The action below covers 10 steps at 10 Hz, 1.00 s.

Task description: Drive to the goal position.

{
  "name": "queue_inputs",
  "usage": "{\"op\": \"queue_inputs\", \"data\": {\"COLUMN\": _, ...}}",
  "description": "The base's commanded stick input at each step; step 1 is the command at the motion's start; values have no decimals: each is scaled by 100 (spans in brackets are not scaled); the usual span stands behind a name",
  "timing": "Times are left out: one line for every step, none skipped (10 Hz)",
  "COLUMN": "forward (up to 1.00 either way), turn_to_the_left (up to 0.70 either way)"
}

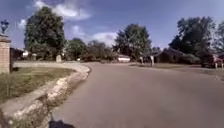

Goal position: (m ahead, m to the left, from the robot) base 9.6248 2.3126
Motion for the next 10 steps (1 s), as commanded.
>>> {"op": "queue_inputs", "data": {"forward": 100, "turn_to_the_left": 2}}
{"op": "queue_inputs", "data": {"forward": 100, "turn_to_the_left": 2}}
{"op": "queue_inputs", "data": {"forward": 100, "turn_to_the_left": 2}}
{"op": "queue_inputs", "data": {"forward": 100, "turn_to_the_left": 2}}
{"op": "queue_inputs", "data": {"forward": 100, "turn_to_the_left": 2}}
{"op": "queue_inputs", "data": {"forward": 100, "turn_to_the_left": 4}}
{"op": "queue_inputs", "data": {"forward": 100, "turn_to_the_left": 12}}
{"op": "queue_inputs", "data": {"forward": 100, "turn_to_the_left": 22}}
{"op": "queue_inputs", "data": {"forward": 100, "turn_to_the_left": 14}}
{"op": "queue_inputs", "data": {"forward": 100, "turn_to_the_left": 2}}
